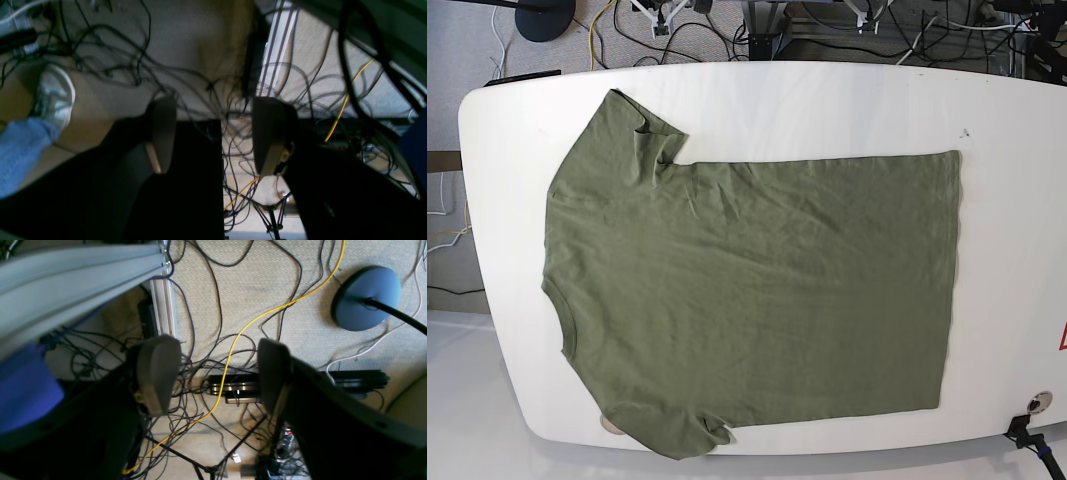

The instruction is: Fold the T-shirt properly

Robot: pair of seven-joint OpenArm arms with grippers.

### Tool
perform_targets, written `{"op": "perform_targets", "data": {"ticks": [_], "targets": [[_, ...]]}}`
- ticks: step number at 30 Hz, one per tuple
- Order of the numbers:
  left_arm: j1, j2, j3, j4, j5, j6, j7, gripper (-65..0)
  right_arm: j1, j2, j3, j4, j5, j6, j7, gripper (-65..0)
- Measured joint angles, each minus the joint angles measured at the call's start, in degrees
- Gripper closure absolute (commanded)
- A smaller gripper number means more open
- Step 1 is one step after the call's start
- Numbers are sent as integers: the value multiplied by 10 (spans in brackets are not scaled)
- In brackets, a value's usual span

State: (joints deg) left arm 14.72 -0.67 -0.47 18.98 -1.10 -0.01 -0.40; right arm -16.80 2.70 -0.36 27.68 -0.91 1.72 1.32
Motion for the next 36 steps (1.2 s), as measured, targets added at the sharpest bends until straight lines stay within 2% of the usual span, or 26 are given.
{"op": "perform_targets", "data": {"ticks": [4,14,20,24,27,29,31,36], "targets": [[59,-1,0,105,0,0,-6,-339,-67,0,0,96,-2,2,-2,-383],[245,-2,-2,392,-2,0,2,-339,-236,27,1,333,5,4,-6,-385],[363,-20,-3,516,-2,3,6,-339,-355,28,1,491,6,6,-3,-387],[422,-30,2,596,-1,-9,2,-339,-426,26,1,583,7,4,-8,-386],[472,-47,-5,672,-2,3,5,-339,-490,29,3,693,6,2,-2,-386],[495,-64,-9,724,-2,-5,4,-339,-513,29,2,740,7,4,-6,-386],[502,-65,-10,777,-2,4,7,-339,-528,28,7,784,6,5,-15,-386],[510,-62,-25,907,-2,-4,-1,-339,-522,28,39,865,7,-1,-4,-386]]}}
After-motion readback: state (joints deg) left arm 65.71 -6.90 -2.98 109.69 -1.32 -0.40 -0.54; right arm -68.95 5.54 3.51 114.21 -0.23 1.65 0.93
